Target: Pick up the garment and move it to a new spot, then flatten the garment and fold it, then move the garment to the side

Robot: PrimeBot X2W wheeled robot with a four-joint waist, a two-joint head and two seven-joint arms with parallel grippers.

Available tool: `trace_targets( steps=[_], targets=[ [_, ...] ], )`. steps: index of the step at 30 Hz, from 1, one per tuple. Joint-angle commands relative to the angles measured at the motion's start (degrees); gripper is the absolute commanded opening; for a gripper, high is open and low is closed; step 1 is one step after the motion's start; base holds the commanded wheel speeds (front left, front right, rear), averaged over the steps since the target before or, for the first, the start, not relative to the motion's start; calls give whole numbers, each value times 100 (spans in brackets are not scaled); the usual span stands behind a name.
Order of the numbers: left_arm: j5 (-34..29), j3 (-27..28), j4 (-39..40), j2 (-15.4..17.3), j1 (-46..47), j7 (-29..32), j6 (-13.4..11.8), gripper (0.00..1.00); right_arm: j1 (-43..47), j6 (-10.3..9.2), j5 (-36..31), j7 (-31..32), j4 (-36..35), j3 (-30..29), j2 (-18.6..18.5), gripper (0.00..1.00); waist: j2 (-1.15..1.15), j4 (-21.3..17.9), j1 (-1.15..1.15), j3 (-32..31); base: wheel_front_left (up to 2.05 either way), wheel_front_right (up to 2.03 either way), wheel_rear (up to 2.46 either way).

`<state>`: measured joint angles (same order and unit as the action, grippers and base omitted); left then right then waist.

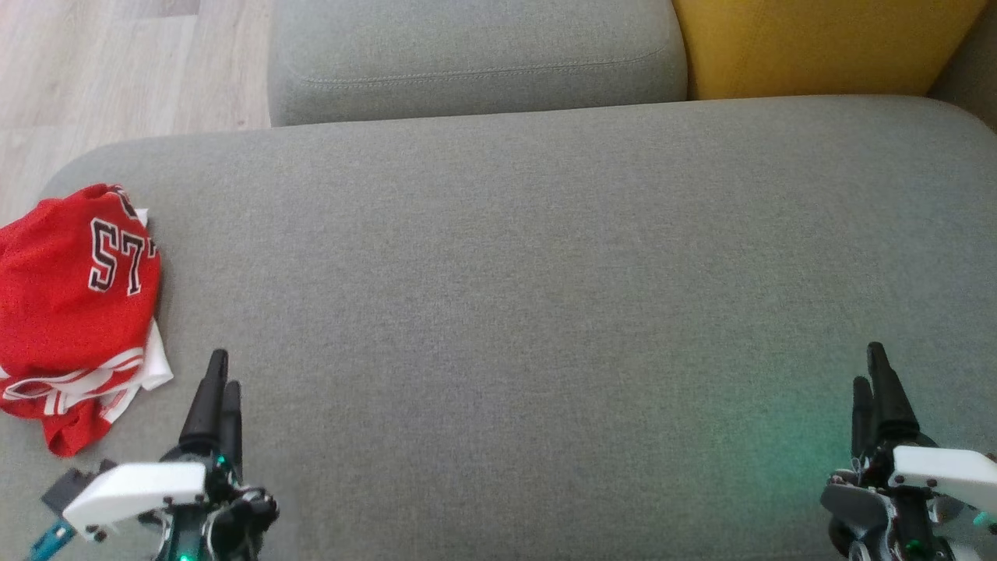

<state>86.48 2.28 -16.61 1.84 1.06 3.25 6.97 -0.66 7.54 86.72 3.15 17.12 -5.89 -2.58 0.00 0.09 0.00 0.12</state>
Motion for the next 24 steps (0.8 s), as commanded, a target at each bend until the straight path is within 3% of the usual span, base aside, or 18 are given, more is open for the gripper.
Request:
trace_targets(
  steps=[1, 24],
  targets=[
    [-133, 0, 247, 80, 348, -58, 13, 100, -321, -1, -129, -53, -242, 41, -109, 100, 0, 2, 0, 0, 0, 0, 0],
    [-2341, -266, 874, 120, 419, -432, 11, 100, -290, -2, -2226, -204, -919, 221, -133, 100, 0, 11, 0, -20, 0, 0, 0]
  ],
)
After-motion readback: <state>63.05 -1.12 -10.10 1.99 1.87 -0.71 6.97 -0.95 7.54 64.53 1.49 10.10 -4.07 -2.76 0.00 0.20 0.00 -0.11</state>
